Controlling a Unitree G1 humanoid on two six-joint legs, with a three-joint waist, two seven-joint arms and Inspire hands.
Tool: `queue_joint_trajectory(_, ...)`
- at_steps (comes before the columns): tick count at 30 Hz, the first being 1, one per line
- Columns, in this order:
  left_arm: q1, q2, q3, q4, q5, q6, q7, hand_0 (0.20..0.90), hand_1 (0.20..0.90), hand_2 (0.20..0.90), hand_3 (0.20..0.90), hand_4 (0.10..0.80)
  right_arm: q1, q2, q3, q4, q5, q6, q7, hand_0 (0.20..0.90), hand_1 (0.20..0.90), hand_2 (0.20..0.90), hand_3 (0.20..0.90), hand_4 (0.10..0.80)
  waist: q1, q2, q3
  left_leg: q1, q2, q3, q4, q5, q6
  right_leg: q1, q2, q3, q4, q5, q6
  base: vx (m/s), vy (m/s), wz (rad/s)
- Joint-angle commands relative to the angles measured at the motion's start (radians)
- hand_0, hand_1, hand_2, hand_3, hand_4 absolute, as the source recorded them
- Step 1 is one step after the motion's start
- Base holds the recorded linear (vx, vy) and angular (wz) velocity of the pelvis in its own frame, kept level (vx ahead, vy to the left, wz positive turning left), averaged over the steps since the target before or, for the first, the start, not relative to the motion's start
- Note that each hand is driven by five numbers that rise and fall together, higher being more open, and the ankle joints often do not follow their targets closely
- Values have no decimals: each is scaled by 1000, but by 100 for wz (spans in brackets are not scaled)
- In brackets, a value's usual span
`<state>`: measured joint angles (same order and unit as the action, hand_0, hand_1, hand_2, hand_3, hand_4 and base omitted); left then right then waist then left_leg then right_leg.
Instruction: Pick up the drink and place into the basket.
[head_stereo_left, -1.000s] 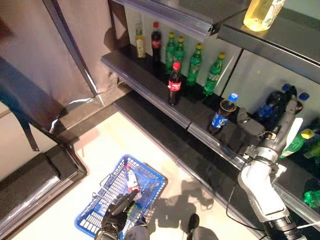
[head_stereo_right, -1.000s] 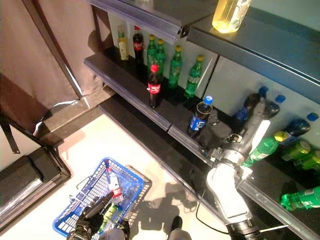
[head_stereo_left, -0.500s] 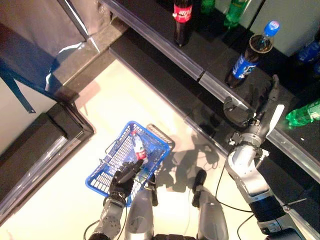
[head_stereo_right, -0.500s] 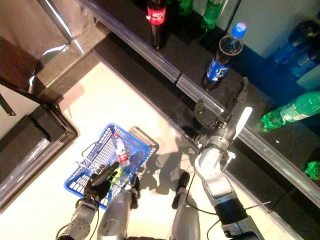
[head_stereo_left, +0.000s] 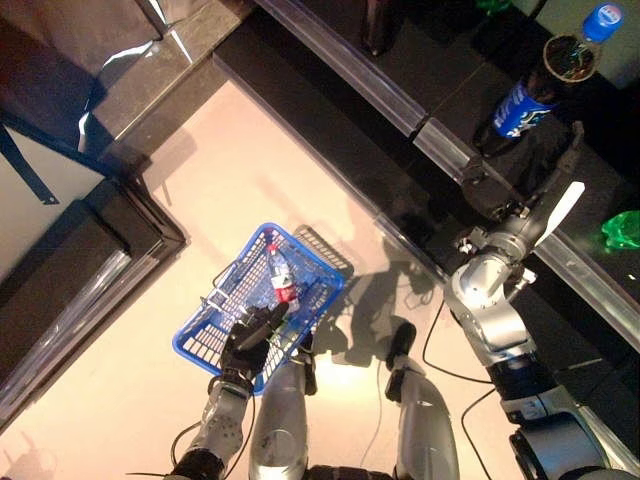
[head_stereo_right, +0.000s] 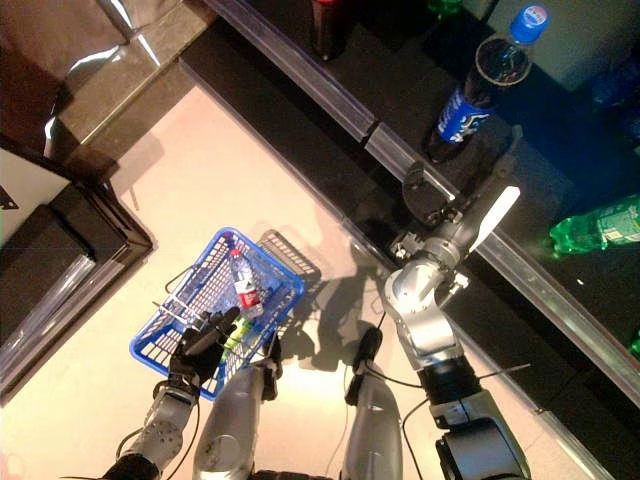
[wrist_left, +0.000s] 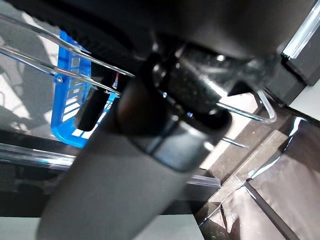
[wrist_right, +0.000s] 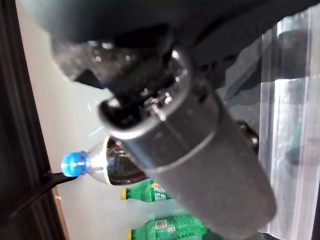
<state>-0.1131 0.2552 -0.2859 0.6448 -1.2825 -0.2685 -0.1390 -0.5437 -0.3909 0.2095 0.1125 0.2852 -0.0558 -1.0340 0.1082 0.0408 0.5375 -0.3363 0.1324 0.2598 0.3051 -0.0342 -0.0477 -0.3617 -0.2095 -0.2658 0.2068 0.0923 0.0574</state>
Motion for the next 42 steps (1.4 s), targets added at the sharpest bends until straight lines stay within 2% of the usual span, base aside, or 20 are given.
queue_joint_trajectory(1,66,18,-11,-241,-17,-62,-116,300,300,300,200,100,-142,-69,-49,-67,5,-87,-30,900,900,900,900,800,12,13,-17,-68,-48,-85,78,-7,16,33,-10,-23,118,-112,30,0,0,0)
queue_joint_trajectory(8,47,40,-6,-252,-15,-42,-107,300,300,300,200,100,-256,-104,-66,30,152,-100,-12,900,900,900,900,800,31,10,-17,-101,-55,-90,66,-4,26,-5,-4,-28,116,-104,32,0,-7,1)
queue_joint_trajectory(22,23,80,-2,-258,-15,-12,-105,300,300,300,200,100,-423,-180,-78,229,236,-117,-41,900,900,900,900,800,58,10,-17,-146,-66,-96,55,-6,41,-64,-7,-43,137,-101,38,5,-4,0)
queue_joint_trajectory(23,27,86,-4,-262,-19,-10,-104,300,300,300,200,100,-437,-190,-76,245,249,-119,-45,900,900,900,900,800,62,11,-17,-133,-68,-107,61,-34,34,-54,-8,-35,150,-124,51,0,0,0)
queue_joint_trajectory(24,22,87,-3,-264,-20,-11,-104,300,300,300,200,100,-444,-194,-77,246,251,-119,-46,900,900,900,900,800,62,10,-17,-152,-67,-97,56,-8,42,-70,-9,-46,141,-102,40,0,0,0)
queue_joint_trajectory(25,23,89,-2,-266,-20,-10,-105,300,300,300,200,100,-449,-200,-76,255,257,-125,-48,900,900,900,900,800,63,10,-17,-154,-68,-98,56,-8,44,-74,-10,-47,143,-102,40,0,0,0)
queue_joint_trajectory(26,28,90,-3,-265,-19,-9,-106,300,300,300,200,100,-452,-203,-74,262,263,-125,-52,900,900,900,900,800,65,11,-17,-136,-70,-109,59,-34,36,-60,-9,-36,153,-125,51,0,0,0)
queue_joint_trajectory(27,26,92,-3,-268,-18,-10,-107,300,300,300,200,100,-467,-214,-72,272,273,-133,-56,900,900,900,900,800,66,10,-17,-158,-70,-101,56,-8,44,-78,-11,-48,146,-103,40,95,-11,-1)
queue_joint_trajectory(28,30,93,-4,-267,-19,-10,-107,300,300,300,200,100,-464,-214,-71,276,275,-133,-56,900,900,900,900,800,67,11,-17,-140,-72,-112,60,-34,37,-63,-10,-36,155,-125,52,0,0,0)
queue_joint_trajectory(31,32,107,-7,-280,-22,-9,-103,300,300,300,200,100,-498,-240,-71,299,285,-145,-58,900,900,900,900,800,72,11,-17,-166,-72,-107,54,-10,46,-90,-15,-51,154,-104,43,-5,-18,0)
queue_joint_trajectory(32,39,111,-11,-280,-25,-8,-102,300,300,300,200,100,-504,-247,-68,307,286,-144,-62,900,900,900,900,800,74,13,-17,-148,-75,-119,59,-39,39,-76,-15,-39,166,-129,55,94,-22,2)
queue_joint_trajectory(42,51,130,-17,-285,-35,-1,-128,300,300,300,200,100,-580,-303,-43,394,366,-198,-50,900,900,900,900,800,85,22,-17,-160,-84,-123,50,-39,42,-95,-22,-47,172,-132,57,9,-2,0)
